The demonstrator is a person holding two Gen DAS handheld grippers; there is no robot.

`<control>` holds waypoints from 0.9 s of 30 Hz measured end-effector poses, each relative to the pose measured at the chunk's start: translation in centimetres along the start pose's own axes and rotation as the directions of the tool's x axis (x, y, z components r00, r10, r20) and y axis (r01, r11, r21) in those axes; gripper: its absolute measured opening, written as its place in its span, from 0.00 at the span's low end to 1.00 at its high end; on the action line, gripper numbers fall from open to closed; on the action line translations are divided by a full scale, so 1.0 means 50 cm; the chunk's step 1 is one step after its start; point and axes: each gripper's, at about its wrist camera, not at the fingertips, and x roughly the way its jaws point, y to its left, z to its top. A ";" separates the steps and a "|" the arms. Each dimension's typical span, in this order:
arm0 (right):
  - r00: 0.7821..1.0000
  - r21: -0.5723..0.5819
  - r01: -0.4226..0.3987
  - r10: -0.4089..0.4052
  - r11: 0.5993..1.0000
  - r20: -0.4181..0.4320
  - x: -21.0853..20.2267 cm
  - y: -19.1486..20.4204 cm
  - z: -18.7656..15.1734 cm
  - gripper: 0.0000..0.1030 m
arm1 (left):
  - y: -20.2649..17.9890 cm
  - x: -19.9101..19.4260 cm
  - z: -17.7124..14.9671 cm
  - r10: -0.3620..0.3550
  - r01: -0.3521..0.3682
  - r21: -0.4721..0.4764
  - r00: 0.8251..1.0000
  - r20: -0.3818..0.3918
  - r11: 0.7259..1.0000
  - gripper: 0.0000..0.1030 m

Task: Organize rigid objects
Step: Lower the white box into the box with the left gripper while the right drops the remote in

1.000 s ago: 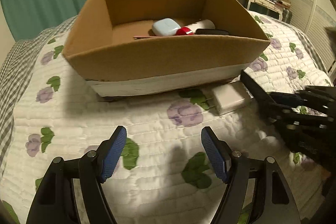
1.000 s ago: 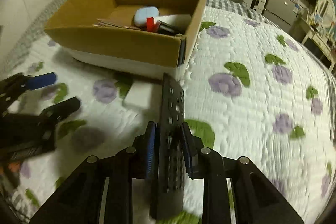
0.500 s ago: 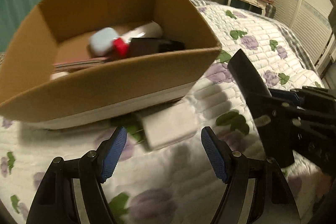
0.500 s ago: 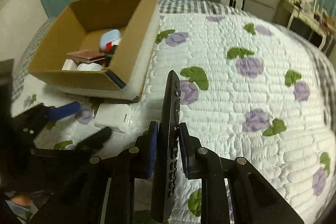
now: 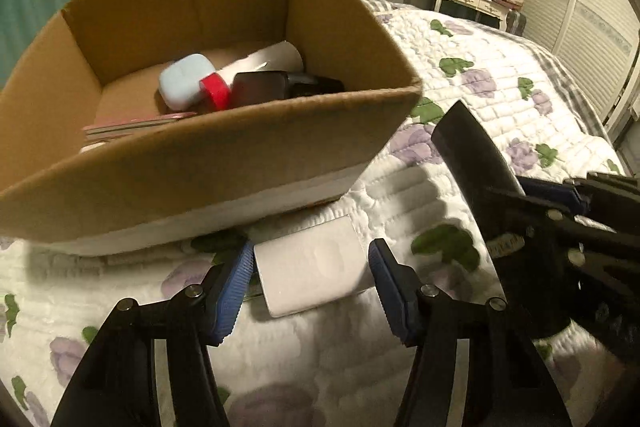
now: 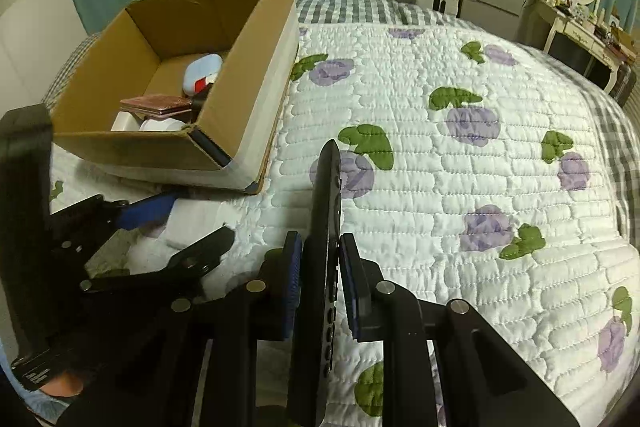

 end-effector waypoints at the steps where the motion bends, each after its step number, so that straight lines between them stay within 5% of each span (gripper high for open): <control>1: 1.000 0.000 0.002 -0.002 1.000 0.013 -0.012 0.003 -0.002 0.18 | 0.004 -0.018 -0.005 -0.002 0.002 -0.007 1.000 0.011 1.000 0.58; 8: 0.994 0.000 -0.001 0.001 1.000 0.107 -0.103 0.025 0.018 0.17 | 0.039 -0.171 0.001 -0.024 0.030 -0.044 0.989 0.145 0.999 0.58; 16: 0.962 -0.065 -0.003 0.021 0.998 0.272 -0.239 0.080 0.144 0.17 | 0.102 -0.329 0.111 0.049 -0.034 -0.049 0.940 0.337 0.998 0.58; 21: 0.944 -0.110 -0.033 0.067 0.993 0.323 -0.252 0.114 0.226 0.17 | 0.158 -0.311 0.161 0.128 -0.116 -0.055 0.935 0.330 0.992 0.58; 27: 0.952 -0.146 -0.065 0.105 0.987 0.288 -0.183 0.146 0.261 0.17 | 0.189 -0.192 0.178 0.156 -0.147 -0.056 0.961 0.228 0.988 0.58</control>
